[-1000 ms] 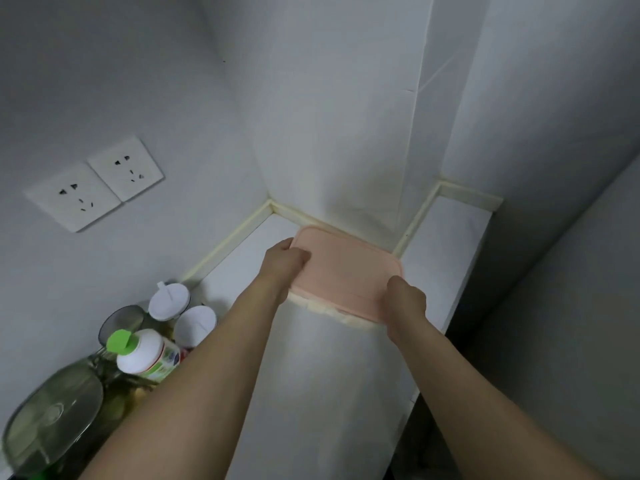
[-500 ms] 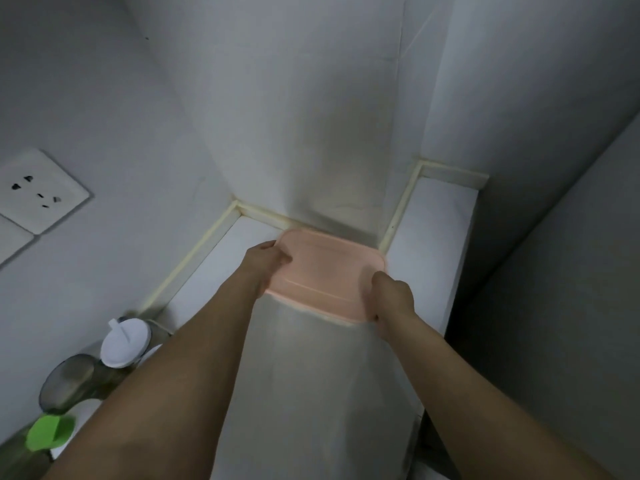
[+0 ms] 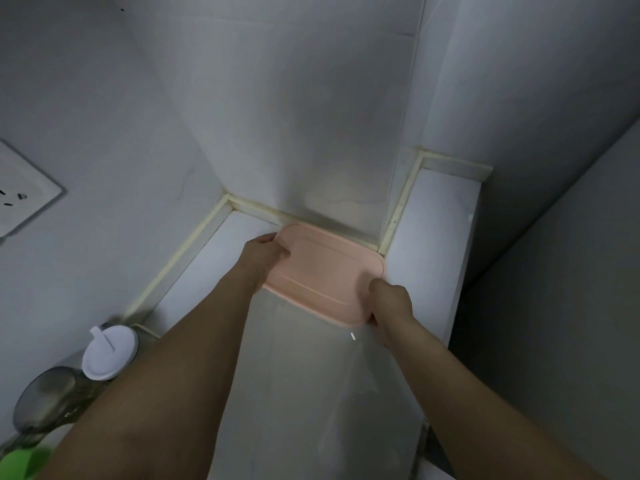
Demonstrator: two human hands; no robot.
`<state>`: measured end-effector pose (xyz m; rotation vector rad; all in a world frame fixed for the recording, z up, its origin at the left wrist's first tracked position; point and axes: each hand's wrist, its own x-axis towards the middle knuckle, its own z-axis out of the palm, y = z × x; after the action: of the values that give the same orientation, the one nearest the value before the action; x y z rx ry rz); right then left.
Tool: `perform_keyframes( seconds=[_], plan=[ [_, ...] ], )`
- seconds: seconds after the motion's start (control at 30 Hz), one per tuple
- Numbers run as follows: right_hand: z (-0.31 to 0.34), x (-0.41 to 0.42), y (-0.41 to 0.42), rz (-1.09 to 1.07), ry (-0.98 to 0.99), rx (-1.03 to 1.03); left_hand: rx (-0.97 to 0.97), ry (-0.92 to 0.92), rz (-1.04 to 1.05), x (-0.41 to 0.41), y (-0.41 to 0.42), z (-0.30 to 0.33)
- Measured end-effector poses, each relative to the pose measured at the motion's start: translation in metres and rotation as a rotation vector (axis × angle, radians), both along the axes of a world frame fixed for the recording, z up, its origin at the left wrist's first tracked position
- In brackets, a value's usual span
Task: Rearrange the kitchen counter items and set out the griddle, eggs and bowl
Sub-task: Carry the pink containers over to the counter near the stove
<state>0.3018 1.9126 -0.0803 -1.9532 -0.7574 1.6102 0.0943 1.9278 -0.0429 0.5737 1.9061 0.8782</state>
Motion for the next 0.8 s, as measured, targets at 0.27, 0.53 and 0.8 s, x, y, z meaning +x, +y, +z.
perform_keyframes(
  seconds=[0.27,0.53,0.8],
  plan=[
    [-0.002,-0.004,0.006,0.006,-0.002,-0.001,-0.017,0.132,-0.127,-0.007,0.000,-0.014],
    [0.013,-0.029,0.014,0.121,0.077,-0.021,-0.137,1.045,-0.555,0.027,-0.058,-0.021],
    [0.007,-0.070,0.025,0.362,-0.185,0.107,-0.357,0.763,-0.728,-0.001,-0.046,-0.015]
  ],
)
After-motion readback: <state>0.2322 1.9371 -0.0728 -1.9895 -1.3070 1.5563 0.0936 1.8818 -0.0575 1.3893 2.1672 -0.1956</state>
